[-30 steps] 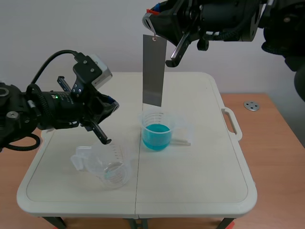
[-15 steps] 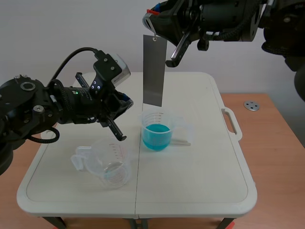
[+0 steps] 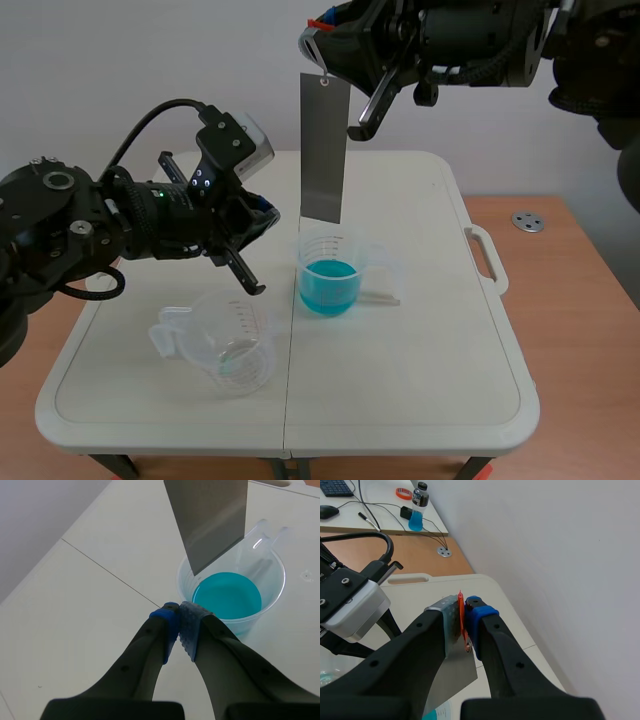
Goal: Hold the metal plate by the orange handle, dip it into the blue solution, take it out and point at it, then put the plate back in the beaker on the left.
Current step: 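Raise the plate and point at it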
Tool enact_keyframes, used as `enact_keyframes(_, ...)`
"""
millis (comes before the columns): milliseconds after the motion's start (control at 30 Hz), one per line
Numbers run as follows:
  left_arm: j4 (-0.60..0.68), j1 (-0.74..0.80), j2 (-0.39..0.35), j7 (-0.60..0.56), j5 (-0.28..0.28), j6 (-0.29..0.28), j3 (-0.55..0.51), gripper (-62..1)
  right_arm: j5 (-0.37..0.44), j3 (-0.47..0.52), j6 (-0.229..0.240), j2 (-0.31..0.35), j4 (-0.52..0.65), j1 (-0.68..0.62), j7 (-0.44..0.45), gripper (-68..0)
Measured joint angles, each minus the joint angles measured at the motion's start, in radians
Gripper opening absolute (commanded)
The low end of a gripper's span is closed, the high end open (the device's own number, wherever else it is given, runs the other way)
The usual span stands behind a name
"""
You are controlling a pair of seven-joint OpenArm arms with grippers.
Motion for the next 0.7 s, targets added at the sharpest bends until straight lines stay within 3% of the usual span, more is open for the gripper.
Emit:
enact_keyframes(100, 0.0, 0.0, 0.0, 0.0, 0.0, 0.004, 0.0, -58.0, 0.0, 0.0, 0.0, 0.0, 0.0, 0.0, 0.0, -66.2)
enact_keyframes(333, 0.008, 0.02, -0.051, -0.031, -0.015, 0.143, -0.019, -58.0, 0.001, 0.0, 0.0, 0.0, 0.0, 0.0, 0.0, -66.2)
enact_keyframes(500, 0.107, 0.177, -0.183, -0.137, -0.036, 0.211, -0.153, -58.0, 0.001, 0.0, 0.0, 0.0, 0.0, 0.0, 0.0, -66.2)
enact_keyframes(700, 0.158, 0.4, -0.352, -0.183, -0.141, 0.263, -0.374, -58.0, 0.003, 0.0, 0.0, 0.0, 0.0, 0.0, 0.0, -66.2)
